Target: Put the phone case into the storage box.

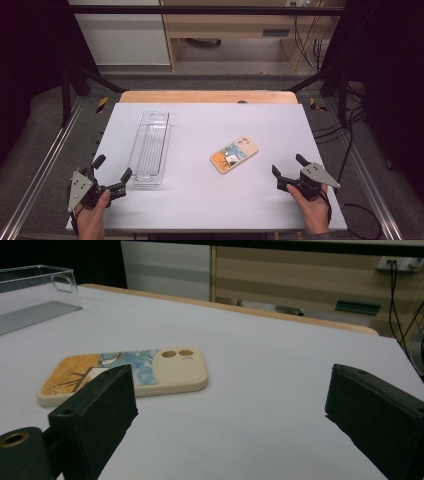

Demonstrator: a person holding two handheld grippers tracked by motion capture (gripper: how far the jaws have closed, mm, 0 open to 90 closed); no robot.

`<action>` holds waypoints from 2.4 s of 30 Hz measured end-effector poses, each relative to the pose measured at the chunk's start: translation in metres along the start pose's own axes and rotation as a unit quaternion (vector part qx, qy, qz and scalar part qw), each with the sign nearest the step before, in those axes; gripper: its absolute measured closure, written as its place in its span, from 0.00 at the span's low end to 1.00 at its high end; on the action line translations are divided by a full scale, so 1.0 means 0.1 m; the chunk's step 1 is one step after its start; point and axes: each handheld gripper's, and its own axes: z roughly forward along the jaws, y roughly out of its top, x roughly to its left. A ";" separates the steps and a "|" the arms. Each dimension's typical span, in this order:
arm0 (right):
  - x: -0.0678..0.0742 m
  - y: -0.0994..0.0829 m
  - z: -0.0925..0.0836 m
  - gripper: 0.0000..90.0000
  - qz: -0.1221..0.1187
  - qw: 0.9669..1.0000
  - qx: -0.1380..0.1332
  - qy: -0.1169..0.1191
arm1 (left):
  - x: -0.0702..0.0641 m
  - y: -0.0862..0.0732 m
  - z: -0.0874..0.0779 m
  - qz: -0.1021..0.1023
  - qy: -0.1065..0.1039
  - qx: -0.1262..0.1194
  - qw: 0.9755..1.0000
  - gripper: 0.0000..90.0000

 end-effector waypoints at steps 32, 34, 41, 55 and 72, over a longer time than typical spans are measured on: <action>-0.06 0.46 0.60 0.15 -0.054 0.964 0.256 0.055 | -0.03 -0.01 0.00 -0.006 -0.008 0.010 1.000 0.01; -0.05 0.51 0.67 0.15 -0.061 0.960 0.267 0.057 | -0.04 -0.01 0.00 -0.008 -0.009 0.010 1.000 0.01; -0.07 0.62 0.84 0.16 -0.079 0.951 0.292 0.058 | -0.03 -0.01 0.00 -0.009 -0.008 0.012 1.000 0.01; -0.02 0.86 1.19 0.36 -0.129 0.930 0.339 0.061 | -0.07 -0.01 0.01 -0.007 -0.016 0.016 1.000 0.01; 0.02 0.82 1.50 0.82 -0.164 0.921 0.349 0.059 | -0.10 -0.01 0.02 -0.017 -0.027 0.013 0.999 0.01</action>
